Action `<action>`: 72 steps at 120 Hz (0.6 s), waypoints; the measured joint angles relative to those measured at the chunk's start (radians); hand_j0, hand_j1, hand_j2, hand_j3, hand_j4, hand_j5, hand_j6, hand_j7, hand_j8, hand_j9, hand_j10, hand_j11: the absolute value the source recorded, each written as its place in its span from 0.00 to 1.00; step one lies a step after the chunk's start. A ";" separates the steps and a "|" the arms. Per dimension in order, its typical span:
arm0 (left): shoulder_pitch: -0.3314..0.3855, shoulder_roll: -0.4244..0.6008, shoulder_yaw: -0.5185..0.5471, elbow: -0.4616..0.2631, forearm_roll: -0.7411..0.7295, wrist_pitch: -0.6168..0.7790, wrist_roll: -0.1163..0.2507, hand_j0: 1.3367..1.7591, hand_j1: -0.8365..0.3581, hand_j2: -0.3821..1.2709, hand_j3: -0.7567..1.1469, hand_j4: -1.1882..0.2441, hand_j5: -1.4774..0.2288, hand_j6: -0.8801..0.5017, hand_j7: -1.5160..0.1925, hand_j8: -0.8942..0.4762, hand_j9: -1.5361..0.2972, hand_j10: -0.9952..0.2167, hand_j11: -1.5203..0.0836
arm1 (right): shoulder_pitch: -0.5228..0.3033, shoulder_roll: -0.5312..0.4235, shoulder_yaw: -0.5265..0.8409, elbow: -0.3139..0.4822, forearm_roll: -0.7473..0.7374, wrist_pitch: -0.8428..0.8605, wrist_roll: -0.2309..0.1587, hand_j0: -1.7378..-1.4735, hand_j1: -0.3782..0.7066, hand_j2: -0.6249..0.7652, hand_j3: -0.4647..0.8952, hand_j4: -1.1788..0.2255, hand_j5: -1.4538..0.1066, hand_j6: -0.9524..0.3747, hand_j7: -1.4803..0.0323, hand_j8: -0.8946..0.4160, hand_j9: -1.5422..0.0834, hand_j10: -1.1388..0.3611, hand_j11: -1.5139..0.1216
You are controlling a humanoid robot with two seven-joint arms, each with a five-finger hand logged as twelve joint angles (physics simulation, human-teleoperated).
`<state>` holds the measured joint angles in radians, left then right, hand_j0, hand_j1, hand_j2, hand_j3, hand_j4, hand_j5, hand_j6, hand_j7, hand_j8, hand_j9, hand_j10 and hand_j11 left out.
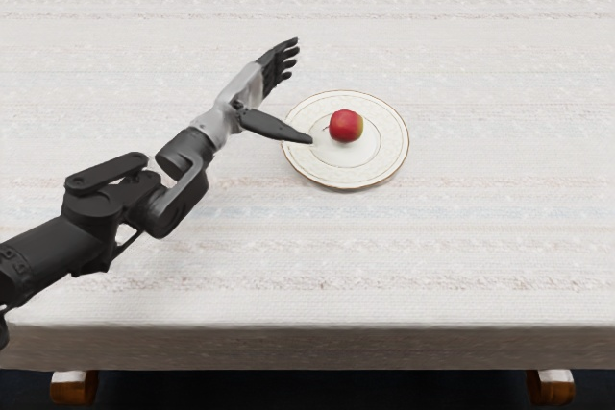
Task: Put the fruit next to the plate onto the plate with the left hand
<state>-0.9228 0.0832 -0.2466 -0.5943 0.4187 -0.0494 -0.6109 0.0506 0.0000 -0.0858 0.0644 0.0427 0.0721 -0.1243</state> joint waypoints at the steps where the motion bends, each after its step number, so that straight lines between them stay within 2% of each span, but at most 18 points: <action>1: 0.002 0.005 -0.004 0.000 0.000 -0.002 0.000 0.76 0.92 0.24 0.40 0.77 0.81 0.58 0.83 0.60 0.78 0.76 0.88 | 0.000 0.000 0.000 0.000 0.000 0.000 0.000 0.30 0.03 0.45 0.34 0.84 0.93 0.72 0.98 0.68 0.95 0.76 0.93; 34: 0.109 0.160 -0.081 0.003 -0.015 -0.040 0.000 0.76 0.96 0.24 0.40 0.81 0.84 0.61 0.86 0.63 0.81 0.79 0.92 | 0.000 0.000 0.000 0.000 0.000 0.000 0.000 0.30 0.03 0.45 0.34 0.84 0.93 0.72 0.98 0.68 0.95 0.76 0.93; 72: 0.166 0.182 -0.096 0.010 -0.066 -0.043 0.000 0.76 0.97 0.24 0.40 0.81 0.85 0.62 0.87 0.64 0.82 0.80 0.93 | 0.000 0.000 0.000 0.000 -0.001 0.000 0.000 0.30 0.03 0.45 0.34 0.84 0.93 0.72 0.98 0.68 0.95 0.76 0.93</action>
<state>-0.7563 0.2654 -0.3427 -0.5838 0.3531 -0.0922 -0.6109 0.0506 0.0000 -0.0858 0.0644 0.0415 0.0721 -0.1243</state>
